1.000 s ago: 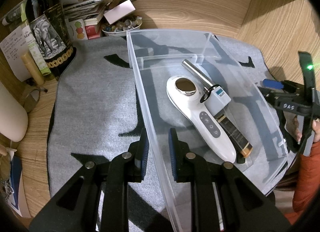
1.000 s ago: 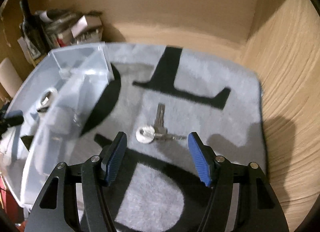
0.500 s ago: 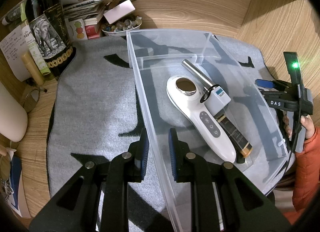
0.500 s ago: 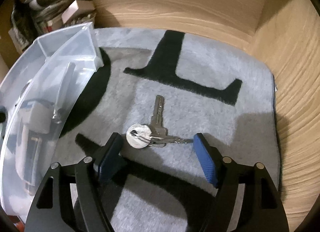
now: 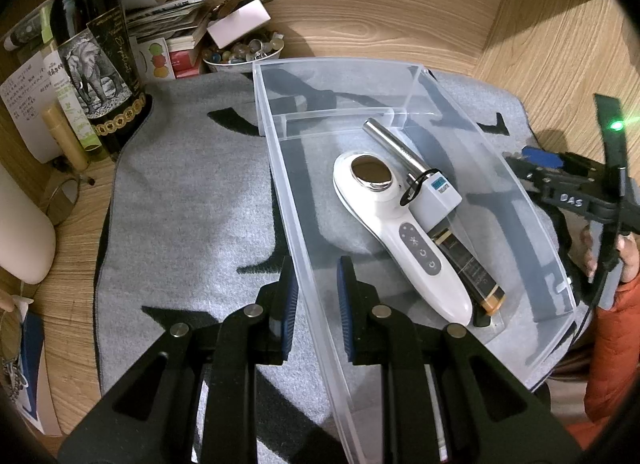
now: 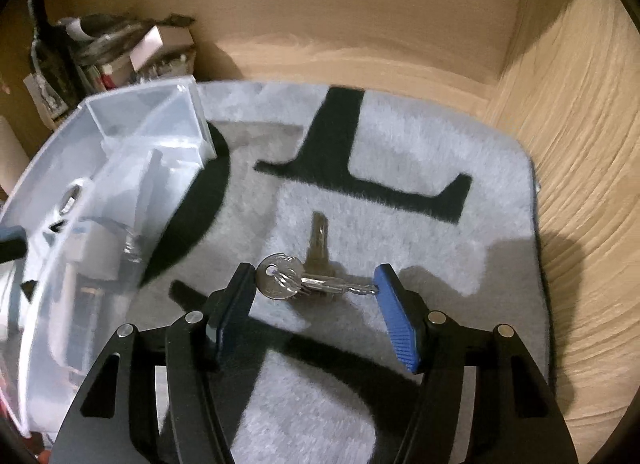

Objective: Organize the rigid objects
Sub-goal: 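Move the right gripper to the silver key ring and grasp it, then carry the keys into the clear box and open the right gripper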

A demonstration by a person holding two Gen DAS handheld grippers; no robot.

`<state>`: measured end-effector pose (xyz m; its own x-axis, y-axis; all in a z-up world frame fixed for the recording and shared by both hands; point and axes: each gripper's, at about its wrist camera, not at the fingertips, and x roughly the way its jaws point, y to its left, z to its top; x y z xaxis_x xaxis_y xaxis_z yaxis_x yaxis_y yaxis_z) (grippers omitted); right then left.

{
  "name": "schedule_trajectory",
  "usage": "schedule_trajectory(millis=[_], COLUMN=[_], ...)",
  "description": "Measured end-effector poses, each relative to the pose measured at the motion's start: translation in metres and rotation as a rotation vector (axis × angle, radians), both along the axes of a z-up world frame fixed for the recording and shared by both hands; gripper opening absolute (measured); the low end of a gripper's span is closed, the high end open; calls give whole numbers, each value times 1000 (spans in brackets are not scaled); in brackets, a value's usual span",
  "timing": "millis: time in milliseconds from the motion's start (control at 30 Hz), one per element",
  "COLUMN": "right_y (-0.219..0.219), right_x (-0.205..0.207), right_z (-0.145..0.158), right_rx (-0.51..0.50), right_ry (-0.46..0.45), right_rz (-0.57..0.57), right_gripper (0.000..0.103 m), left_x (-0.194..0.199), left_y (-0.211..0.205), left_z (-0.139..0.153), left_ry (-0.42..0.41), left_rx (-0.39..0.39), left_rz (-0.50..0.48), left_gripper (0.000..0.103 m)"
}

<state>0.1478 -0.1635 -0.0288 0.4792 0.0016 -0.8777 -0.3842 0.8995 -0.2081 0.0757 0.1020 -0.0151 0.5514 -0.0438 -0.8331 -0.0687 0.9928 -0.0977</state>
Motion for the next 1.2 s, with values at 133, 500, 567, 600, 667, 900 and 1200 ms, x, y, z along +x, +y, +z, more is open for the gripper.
schedule_trajectory(millis=[133, 500, 567, 600, 667, 900, 1200], right_y=[8, 44, 52, 56, 65, 95, 117], right_x=[-7, -34, -41, -44, -51, -69, -71], right_z=[18, 69, 78, 81, 86, 82, 40], right_rx=[15, 82, 98, 104, 118, 143, 115], right_ry=[-42, -170, -191, -197, -212, -199, -87], right_rz=[27, 134, 161, 173, 204, 297, 344], right_gripper=[58, 58, 58, 58, 58, 58, 58], left_x=[0, 0, 0, 0, 0, 0, -1], left_y=[0, 1, 1, 0, 1, 0, 0], left_z=[0, 0, 0, 0, 0, 0, 0], left_ry=[0, 0, 0, 0, 0, 0, -1], left_rx=[-1, 1, 2, 2, 3, 4, 5], left_rz=[1, -1, 0, 0, 0, 0, -2], left_gripper=[18, 18, 18, 18, 18, 18, 18])
